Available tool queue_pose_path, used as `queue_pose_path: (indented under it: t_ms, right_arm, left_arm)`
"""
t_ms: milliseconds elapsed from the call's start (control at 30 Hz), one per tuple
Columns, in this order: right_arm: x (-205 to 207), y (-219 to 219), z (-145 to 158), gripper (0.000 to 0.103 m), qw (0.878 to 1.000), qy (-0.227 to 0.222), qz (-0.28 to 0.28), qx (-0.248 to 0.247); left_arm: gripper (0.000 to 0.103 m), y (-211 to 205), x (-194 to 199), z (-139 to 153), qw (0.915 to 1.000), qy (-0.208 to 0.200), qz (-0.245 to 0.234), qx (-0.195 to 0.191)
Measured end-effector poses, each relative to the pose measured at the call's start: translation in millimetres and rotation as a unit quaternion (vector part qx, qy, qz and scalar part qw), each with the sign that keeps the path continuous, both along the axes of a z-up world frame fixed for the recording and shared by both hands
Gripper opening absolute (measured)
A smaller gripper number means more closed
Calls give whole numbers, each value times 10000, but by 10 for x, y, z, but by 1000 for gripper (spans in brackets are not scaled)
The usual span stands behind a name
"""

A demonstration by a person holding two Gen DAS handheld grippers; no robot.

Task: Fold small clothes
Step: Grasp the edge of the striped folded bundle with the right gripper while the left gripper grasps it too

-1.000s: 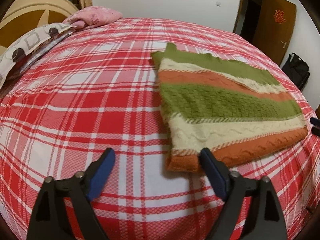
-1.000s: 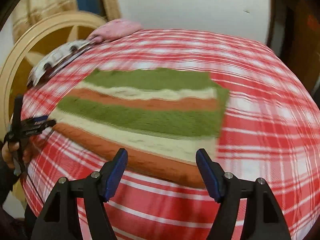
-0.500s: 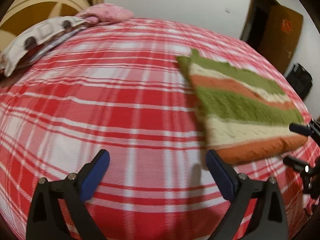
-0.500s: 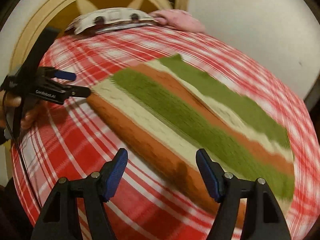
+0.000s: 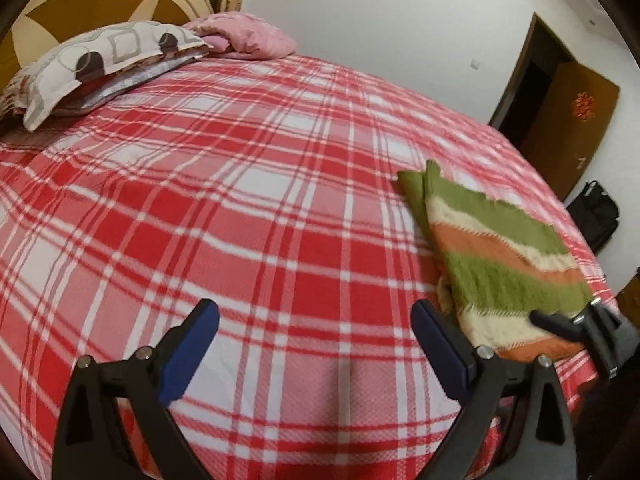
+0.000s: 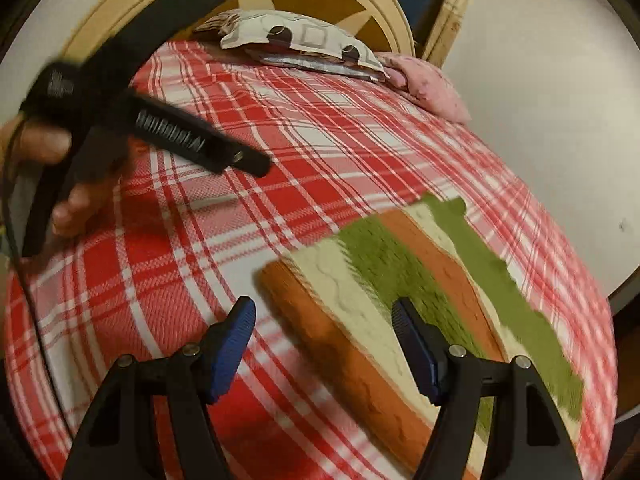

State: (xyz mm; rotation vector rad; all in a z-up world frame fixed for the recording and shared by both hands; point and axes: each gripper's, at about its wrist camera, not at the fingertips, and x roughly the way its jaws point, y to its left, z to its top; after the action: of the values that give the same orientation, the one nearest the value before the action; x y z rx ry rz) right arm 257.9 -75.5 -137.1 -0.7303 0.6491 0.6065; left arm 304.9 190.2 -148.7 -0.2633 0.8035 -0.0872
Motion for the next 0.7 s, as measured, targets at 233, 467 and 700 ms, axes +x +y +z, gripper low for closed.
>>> queue_pose_path:
  t_ms: [233, 467, 700]
  right_arm:
    - [78, 125, -179, 71, 9992, -304, -31, -253]
    - [26, 159, -163, 22, 9997, -233, 96, -52]
    - [74, -41, -62, 14, 9992, -8, -73, 397]
  left_arm:
    - [99, 259, 148, -45, 9981, 39, -163, -601]
    - [99, 176, 443, -72, 9914, 166, -694, -1097]
    - [99, -252, 1025, -32, 9774, 323, -1464, -1491]
